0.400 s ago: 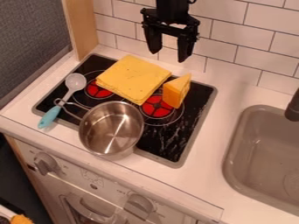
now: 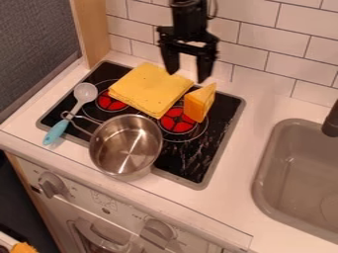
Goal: Put the blue spoon to the bottom of the right burner
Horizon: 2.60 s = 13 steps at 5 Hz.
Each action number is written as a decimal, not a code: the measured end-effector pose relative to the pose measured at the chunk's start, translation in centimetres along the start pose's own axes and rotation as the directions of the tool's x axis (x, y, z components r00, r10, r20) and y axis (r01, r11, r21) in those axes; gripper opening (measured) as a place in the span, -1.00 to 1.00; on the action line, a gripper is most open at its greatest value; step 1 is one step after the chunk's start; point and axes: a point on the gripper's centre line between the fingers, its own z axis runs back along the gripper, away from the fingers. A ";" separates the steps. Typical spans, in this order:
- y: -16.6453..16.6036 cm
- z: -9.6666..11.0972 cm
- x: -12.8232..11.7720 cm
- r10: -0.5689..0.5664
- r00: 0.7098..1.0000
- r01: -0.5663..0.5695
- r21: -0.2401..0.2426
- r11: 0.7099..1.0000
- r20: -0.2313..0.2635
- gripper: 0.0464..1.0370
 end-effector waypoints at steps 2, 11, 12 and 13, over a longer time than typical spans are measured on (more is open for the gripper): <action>5.6 4.9 -5.6 0.019 0.999 -0.022 0.074 0.997 0.035 0.93; 12.5 -3.3 -19.5 0.176 0.984 -0.170 0.152 0.974 -0.031 0.92; 11.9 -3.7 -19.0 0.173 0.984 -0.164 0.167 0.972 -0.036 0.92; 11.2 -3.9 -18.0 0.143 0.989 -0.134 0.183 0.974 -0.038 0.81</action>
